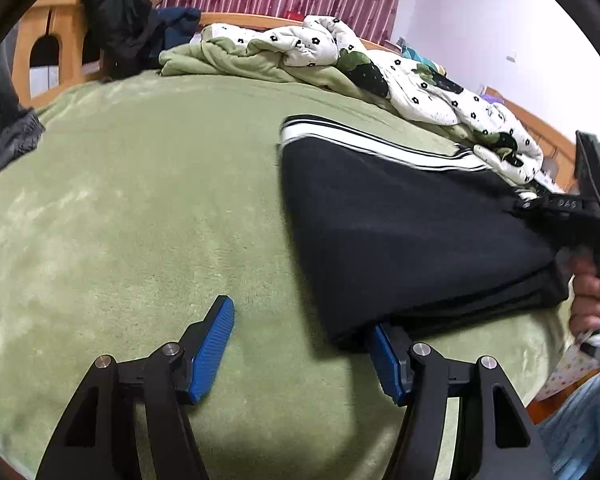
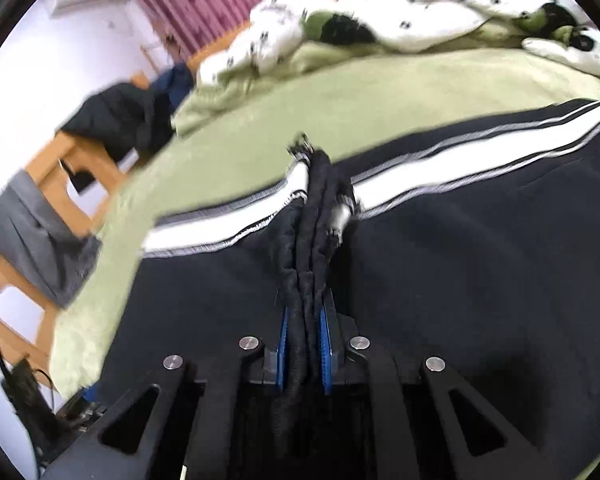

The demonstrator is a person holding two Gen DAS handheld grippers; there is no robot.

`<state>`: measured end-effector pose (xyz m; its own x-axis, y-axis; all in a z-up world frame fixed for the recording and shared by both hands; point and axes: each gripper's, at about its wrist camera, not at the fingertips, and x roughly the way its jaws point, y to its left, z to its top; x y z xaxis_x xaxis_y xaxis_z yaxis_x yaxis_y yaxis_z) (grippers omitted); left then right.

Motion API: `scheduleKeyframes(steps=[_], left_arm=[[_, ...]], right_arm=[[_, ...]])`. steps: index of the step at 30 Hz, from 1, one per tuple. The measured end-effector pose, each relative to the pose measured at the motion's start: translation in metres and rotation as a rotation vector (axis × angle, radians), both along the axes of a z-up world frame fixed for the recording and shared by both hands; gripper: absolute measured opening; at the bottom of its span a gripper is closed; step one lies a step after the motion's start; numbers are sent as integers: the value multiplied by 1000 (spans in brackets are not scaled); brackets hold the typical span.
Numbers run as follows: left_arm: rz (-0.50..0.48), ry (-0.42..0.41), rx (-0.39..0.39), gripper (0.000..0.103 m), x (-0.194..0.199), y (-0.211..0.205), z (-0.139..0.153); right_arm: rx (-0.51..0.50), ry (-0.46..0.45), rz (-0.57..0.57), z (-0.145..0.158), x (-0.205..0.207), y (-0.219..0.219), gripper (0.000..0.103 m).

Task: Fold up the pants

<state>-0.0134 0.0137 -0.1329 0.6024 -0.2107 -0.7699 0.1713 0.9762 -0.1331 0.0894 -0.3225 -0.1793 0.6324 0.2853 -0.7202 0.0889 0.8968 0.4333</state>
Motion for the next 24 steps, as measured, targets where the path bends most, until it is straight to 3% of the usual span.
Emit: scheduleKeyframes(steps=[5,10,13,15,19,21,24], left_arm=[[12,13,-19,62,0,0,0],[17,31,0,62,-2,4,5],[1,45,11,62,-13,4,15],[-33,7,-4,62,-23,6,28],[-15,-69,-17,62,-9,-4,48],[1,-26,-13,62,13,-13,42],[17,98,2,62,38,-27,10]], right_arm=[[-60,90,-2,-36,14,3,15],[-118,85,-1,-21,7,7,19],[-57,69,-65,-6,-16,-9,23],[-32,25,-63,5,-42,-11,24],[-127,49,19,-2,-54,7,25],[-152,89,51,-18,-54,12,32],[-221,75,56,-20,-58,25,33]])
